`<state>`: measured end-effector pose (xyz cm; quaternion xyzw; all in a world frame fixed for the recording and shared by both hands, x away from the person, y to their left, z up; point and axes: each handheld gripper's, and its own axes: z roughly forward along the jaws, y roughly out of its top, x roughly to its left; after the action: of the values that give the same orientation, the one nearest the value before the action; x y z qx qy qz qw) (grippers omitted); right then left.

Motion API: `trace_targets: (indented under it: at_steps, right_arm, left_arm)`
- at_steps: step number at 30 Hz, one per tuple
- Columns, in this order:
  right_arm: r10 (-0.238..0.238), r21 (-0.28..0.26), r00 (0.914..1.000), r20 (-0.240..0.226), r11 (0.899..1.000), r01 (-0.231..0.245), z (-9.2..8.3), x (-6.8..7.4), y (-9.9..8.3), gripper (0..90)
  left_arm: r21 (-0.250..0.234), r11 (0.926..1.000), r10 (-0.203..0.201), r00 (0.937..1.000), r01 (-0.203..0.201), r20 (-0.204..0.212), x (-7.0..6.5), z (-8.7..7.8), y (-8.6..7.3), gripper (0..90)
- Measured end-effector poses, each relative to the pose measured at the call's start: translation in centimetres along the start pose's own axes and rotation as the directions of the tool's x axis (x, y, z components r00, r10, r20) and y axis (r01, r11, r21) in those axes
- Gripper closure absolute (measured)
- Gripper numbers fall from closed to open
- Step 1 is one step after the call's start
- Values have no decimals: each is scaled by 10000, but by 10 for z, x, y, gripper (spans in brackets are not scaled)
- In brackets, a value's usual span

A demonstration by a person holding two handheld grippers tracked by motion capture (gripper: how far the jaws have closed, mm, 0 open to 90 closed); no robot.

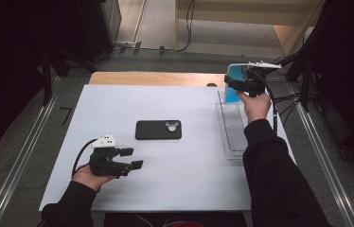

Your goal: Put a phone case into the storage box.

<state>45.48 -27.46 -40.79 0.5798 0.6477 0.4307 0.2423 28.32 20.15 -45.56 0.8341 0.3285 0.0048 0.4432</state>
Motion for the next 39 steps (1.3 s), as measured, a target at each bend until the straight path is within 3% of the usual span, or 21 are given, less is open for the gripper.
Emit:
trace_targets:
  at_steps: [3, 8, 13, 18, 27, 32, 39]
  right_arm:
    - [-56, 98, 9990, 448, 9999, 52, 8, -2, -3, 149]
    - [421, 333, 9977, 537, 9985, -439, 18, -7, -8, 148]
    - [83, 437, 9967, 811, 9990, -119, 27, -7, -13, 146]
    - [111, 761, 9959, 894, 9969, -179, 39, -7, -18, 143]
    - [279, 752, 9945, 1013, 9965, -356, 48, -5, -23, 141]
    - [75, 804, 9943, 1063, 9966, -161, 50, -4, -24, 135]
    - [78, 928, 9951, 983, 9955, -169, 51, -5, -25, 49]
  left_arm:
    - [-28, 10000, -3, 10000, 4, 6, -1, 0, 0, 309]
    - [-11, 10000, 6, 10000, -6, 14, 0, 0, 0, 310]
    - [-27, 10000, 2, 10000, -1, 23, 0, 0, 0, 310]
    - [33, 10000, -10, 10000, 10, 33, 0, 1, 0, 310]
    - [50, 10000, -45, 10000, 45, 25, 1, 1, 0, 310]
    - [78, 10000, -15, 10000, 14, 67, 0, 1, 0, 310]
    - [78, 10000, -31, 10000, 30, 77, 0, 1, 0, 310]
